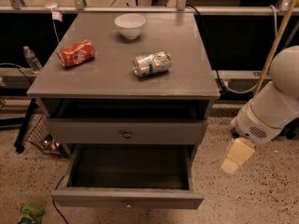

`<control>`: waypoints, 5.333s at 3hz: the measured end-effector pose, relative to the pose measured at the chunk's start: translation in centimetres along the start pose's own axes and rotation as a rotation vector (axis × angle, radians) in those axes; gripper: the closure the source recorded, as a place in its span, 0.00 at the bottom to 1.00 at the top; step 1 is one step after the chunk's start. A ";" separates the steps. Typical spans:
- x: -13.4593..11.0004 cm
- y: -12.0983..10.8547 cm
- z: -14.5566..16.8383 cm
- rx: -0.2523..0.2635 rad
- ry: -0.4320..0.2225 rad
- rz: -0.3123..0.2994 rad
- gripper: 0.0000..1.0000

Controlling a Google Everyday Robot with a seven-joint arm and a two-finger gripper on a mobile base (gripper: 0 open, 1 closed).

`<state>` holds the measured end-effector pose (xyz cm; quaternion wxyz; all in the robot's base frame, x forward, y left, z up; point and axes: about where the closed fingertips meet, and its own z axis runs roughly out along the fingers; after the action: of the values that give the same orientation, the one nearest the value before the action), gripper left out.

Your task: Close middle drawer

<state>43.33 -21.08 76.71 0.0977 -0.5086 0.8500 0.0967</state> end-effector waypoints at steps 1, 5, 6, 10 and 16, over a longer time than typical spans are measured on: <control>0.1 0.0 0.0 0.001 -0.003 0.005 0.00; 3.6 5.7 15.8 -0.178 0.040 0.352 0.00; 3.9 6.4 18.4 -0.210 0.068 0.384 0.00; 5.7 7.5 27.1 -0.138 0.245 0.668 0.00; 3.1 11.8 37.8 -0.214 0.421 0.795 0.25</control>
Offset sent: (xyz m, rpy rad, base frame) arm -0.0550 0.0115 -0.1176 0.0258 0.1900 -0.2925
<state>34.08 -8.25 40.32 -0.1750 -0.1588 0.9656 0.1086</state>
